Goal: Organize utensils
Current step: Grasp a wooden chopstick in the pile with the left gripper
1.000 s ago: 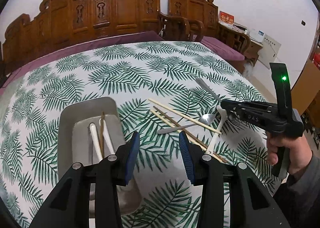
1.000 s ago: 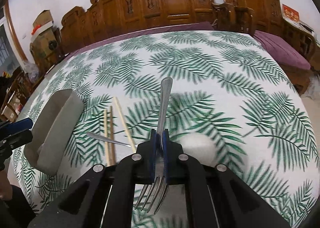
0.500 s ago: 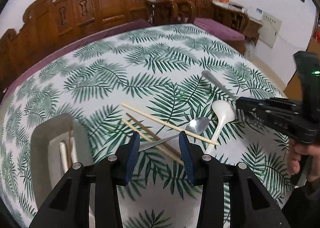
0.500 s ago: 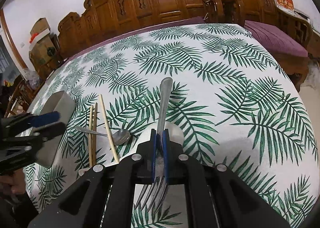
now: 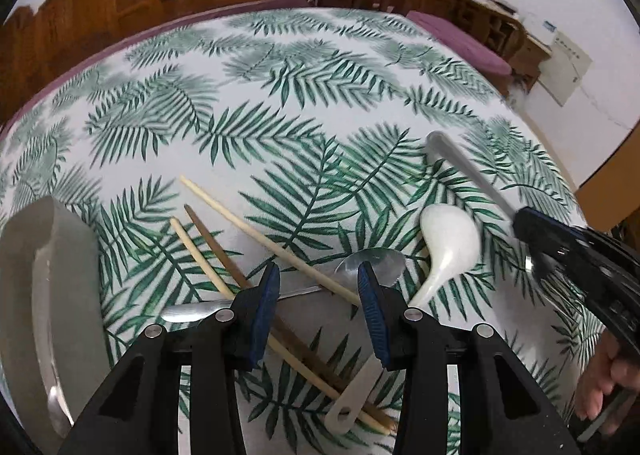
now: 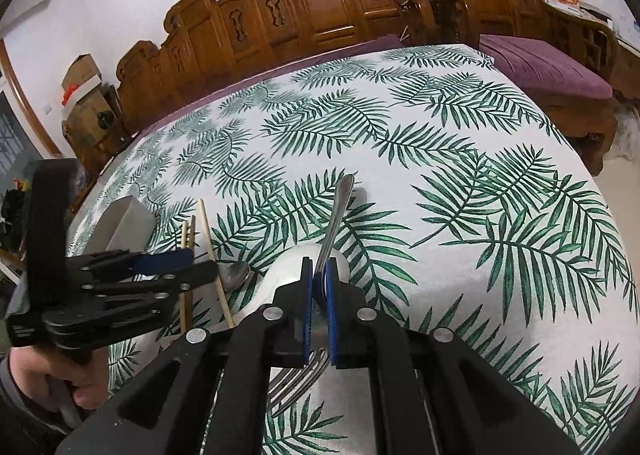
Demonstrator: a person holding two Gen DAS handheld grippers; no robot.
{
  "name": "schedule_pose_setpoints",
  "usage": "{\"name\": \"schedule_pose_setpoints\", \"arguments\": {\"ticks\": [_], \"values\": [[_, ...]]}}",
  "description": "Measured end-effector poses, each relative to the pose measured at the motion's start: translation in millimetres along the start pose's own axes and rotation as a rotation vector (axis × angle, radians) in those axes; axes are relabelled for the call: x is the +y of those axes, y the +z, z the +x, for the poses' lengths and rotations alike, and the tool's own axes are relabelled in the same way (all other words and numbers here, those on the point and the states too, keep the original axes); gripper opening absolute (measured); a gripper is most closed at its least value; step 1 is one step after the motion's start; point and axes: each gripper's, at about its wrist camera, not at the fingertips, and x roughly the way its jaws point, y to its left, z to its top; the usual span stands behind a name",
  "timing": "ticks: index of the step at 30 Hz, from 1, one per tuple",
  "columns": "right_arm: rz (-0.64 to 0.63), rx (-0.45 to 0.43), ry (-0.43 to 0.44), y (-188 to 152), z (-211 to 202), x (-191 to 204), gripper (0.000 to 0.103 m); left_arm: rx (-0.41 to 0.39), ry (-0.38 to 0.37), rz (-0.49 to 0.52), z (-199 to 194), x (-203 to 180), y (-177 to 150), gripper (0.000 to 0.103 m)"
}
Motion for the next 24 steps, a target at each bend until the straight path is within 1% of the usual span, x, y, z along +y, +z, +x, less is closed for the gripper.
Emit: {"name": "schedule_pose_setpoints", "arguments": {"ticks": [2,4,6,7,8,9,11,12,14,18,22,24], "values": [[-0.007,-0.003,0.004,0,-1,2,0.008,0.018,0.006,-0.018,5,1,-1,0.038],[-0.007,-0.011,0.009,1,-4,3,0.008,0.028,0.004,-0.046,7,3,-1,0.035],[-0.003,-0.018,0.017,2,-6,2,0.008,0.031,0.011,-0.062,8,5,0,0.028],[-0.002,-0.022,0.019,2,-7,2,0.008,0.033,0.018,-0.072,8,6,0,0.022],[-0.003,-0.024,0.022,2,-8,2,0.008,0.034,0.012,-0.084,8,8,0,0.018],[-0.004,-0.026,0.025,2,-8,3,0.008,0.036,0.007,-0.092,8,8,1,0.017],[-0.009,-0.026,0.027,2,-9,5,0.008,0.047,-0.007,-0.120,8,12,1,0.008],[-0.010,-0.026,0.029,2,-9,6,0.008,0.050,-0.008,-0.125,8,12,1,0.005],[-0.013,-0.027,0.030,1,-9,8,0.008,0.055,-0.015,-0.137,7,14,0,0.004],[-0.021,-0.029,0.033,2,-10,13,0.008,0.050,-0.016,-0.128,2,13,-3,0.004],[-0.029,-0.040,0.047,4,-11,20,0.008,0.022,-0.011,-0.102,-13,14,-9,0.004],[-0.042,-0.044,0.055,5,-11,28,0.008,0.007,0.005,-0.079,-22,15,-12,0.004]]}}
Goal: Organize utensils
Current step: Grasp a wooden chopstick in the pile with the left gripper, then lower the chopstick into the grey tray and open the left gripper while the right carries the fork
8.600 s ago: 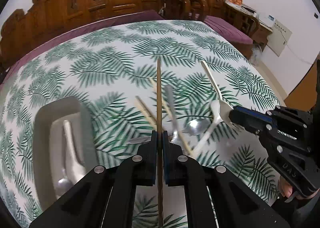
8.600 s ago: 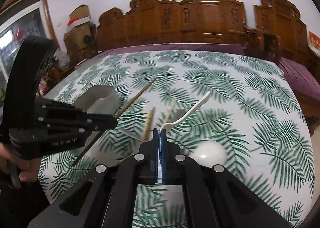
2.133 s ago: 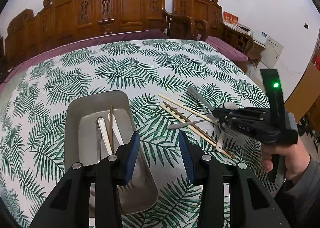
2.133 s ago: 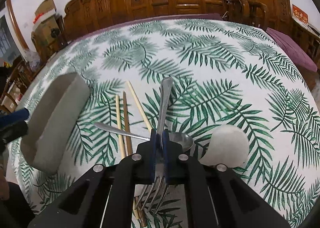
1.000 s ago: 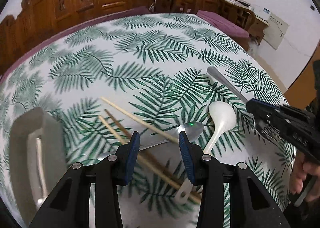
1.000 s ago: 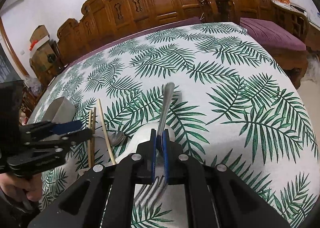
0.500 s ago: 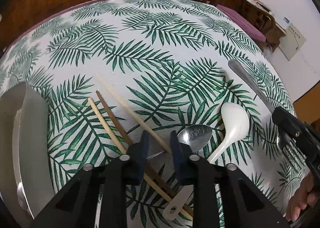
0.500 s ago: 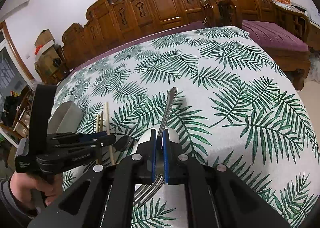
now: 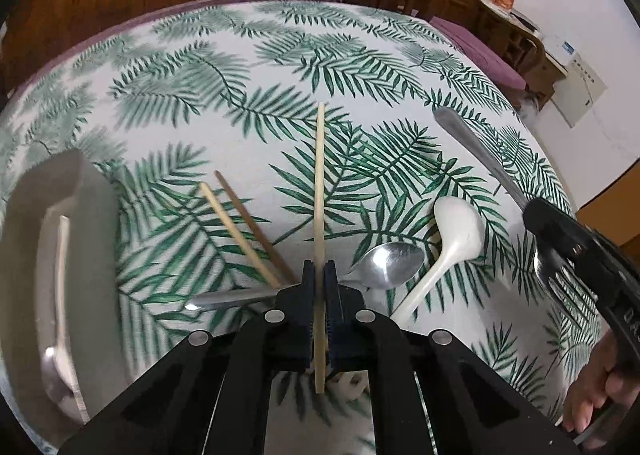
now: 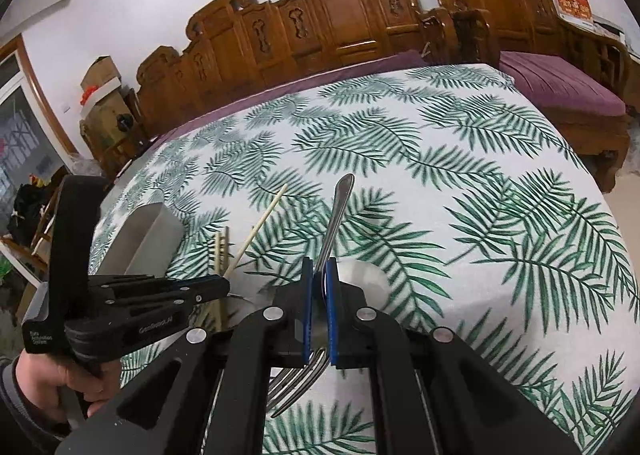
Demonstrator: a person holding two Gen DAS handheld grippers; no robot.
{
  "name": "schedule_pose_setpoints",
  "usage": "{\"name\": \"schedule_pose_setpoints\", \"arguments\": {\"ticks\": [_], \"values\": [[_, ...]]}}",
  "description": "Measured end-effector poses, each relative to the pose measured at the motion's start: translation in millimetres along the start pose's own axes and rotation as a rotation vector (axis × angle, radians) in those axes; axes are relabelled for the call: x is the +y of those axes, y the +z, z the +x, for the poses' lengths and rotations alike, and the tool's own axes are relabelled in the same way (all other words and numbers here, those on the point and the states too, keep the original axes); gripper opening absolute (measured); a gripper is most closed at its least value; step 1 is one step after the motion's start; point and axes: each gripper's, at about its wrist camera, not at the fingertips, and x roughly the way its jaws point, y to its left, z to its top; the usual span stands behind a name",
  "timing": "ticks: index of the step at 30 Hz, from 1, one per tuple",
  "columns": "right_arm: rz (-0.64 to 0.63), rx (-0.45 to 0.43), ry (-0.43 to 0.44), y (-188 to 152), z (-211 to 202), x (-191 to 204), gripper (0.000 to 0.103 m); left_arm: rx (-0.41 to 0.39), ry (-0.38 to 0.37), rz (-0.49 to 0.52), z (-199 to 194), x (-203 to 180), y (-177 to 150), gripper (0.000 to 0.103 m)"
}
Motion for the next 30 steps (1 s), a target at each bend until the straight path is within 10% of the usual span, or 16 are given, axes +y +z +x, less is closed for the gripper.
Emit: {"name": "schedule_pose_setpoints", "arguments": {"ticks": [30], "values": [[-0.188,0.037,0.078,-11,25,104,0.008,-0.158,0.122,0.081,-114,89,-35,0.004]]}}
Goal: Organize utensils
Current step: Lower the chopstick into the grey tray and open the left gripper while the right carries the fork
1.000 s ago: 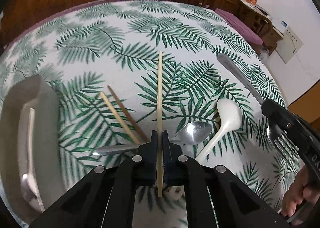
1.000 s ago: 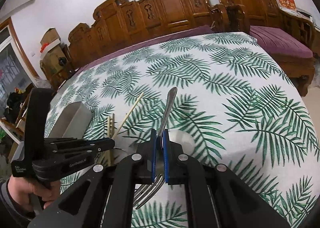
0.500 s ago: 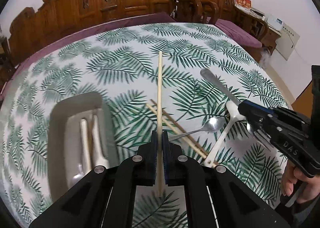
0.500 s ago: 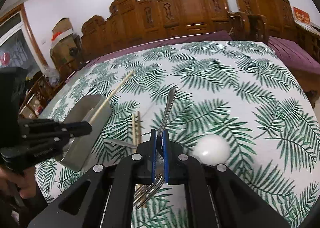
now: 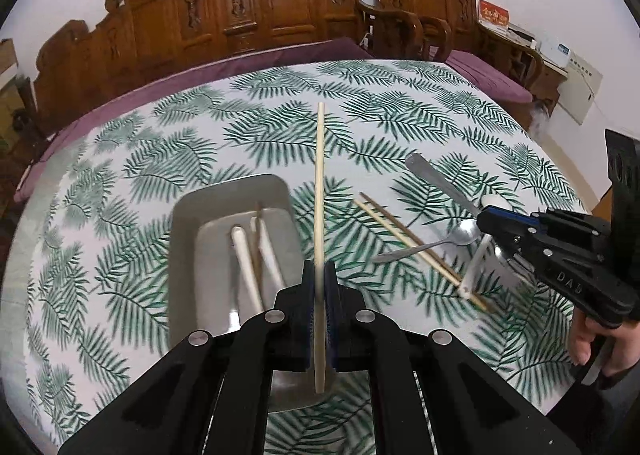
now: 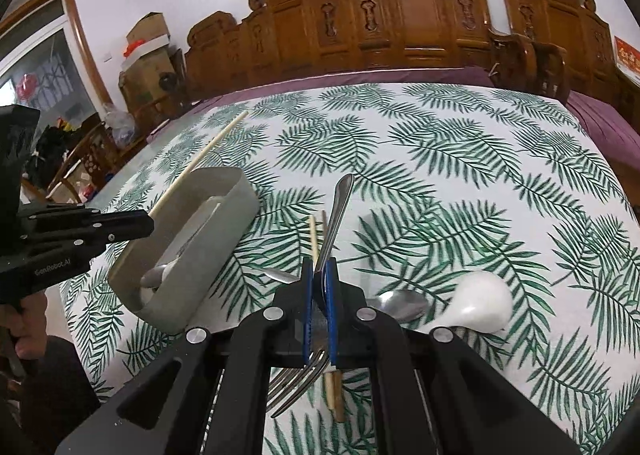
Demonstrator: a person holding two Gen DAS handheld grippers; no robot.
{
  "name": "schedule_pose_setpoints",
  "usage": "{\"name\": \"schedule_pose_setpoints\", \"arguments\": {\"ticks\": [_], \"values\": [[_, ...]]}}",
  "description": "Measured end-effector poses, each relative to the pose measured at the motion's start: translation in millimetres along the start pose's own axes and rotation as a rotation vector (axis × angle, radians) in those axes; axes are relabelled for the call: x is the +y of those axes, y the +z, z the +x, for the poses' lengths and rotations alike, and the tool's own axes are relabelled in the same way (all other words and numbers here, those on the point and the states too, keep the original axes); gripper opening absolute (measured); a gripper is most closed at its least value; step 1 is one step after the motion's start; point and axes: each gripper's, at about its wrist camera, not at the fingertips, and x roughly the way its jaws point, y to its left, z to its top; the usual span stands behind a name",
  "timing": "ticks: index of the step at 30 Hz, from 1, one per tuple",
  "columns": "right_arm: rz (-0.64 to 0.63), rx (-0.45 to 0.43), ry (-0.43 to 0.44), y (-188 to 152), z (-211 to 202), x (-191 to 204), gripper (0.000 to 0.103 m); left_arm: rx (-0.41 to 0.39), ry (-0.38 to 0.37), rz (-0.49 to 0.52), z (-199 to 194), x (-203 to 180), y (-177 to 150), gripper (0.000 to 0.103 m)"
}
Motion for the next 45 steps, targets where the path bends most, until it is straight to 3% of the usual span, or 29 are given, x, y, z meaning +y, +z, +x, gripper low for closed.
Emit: {"name": "schedule_pose_setpoints", "arguments": {"ticks": [12,31,36,45], "values": [[-0.031,0.041,0.011,-2,19,16,0.008,0.028,0.037,0.003,22,37,-25,0.004],[-0.065,0.062,0.043,1,35,36,0.008,0.053,-0.019,-0.089,39,73,-46,0.004],[-0.053,0.057,0.069,2,33,40,0.008,0.031,-0.009,-0.115,34,80,-46,0.012],[-0.087,0.028,0.114,9,23,73,0.008,-0.052,0.008,-0.119,12,86,-35,0.014]]}}
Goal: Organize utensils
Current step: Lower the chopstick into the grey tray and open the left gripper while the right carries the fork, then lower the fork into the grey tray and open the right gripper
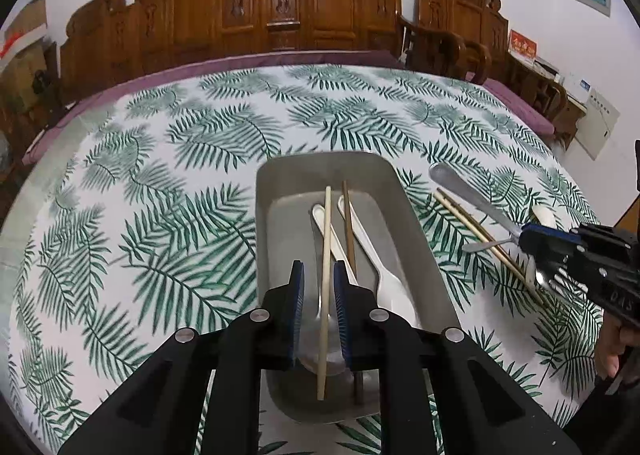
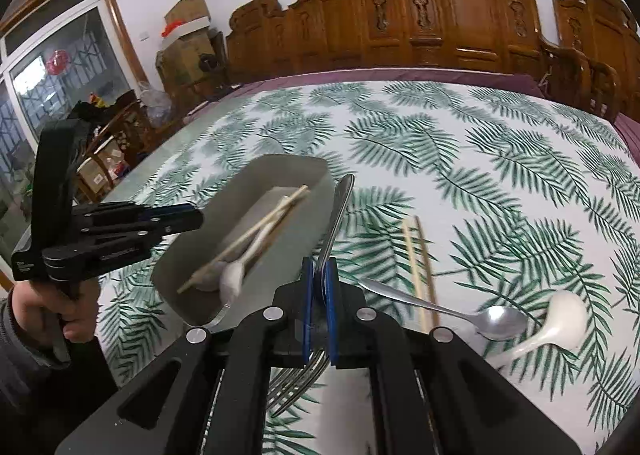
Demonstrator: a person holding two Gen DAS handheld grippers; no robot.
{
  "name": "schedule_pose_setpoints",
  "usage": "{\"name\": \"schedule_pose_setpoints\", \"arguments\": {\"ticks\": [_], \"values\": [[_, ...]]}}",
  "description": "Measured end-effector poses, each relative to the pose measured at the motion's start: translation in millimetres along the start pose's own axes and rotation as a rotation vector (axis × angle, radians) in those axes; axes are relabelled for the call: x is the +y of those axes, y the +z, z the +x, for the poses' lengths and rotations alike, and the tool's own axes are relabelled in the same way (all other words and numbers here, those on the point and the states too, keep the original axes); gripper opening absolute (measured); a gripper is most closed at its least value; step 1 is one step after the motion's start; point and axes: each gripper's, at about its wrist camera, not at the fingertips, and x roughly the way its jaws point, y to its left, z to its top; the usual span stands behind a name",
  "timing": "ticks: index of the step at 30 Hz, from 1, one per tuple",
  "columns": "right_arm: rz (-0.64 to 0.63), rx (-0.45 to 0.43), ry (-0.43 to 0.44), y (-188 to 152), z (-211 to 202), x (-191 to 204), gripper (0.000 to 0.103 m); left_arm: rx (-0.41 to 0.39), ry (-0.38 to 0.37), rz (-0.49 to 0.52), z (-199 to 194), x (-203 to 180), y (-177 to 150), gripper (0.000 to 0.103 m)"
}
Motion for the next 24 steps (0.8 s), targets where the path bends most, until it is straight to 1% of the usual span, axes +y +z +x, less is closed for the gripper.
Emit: {"name": "schedule_pose_setpoints", "arguments": {"ticks": [5,10,16,24], "values": [[-0.022,-0.016,0.031,8,3,23,0.008,-0.015,0.008,-0.009,-5,10,2,0.014],[-0.051,-0.001,0.049,17,20,46,0.008,-0.032,0.022,-0.024,-10,22,5,0.014],[-0.073,0.037,0.045,22,49,67,0.008,-0.053,0.029,-0.041,-18,36,7,0.014],[-0.058,0.086,0.020,31,85,80,0.008,-0.073,0.053,-0.067,-25,52,8,0.014]]}}
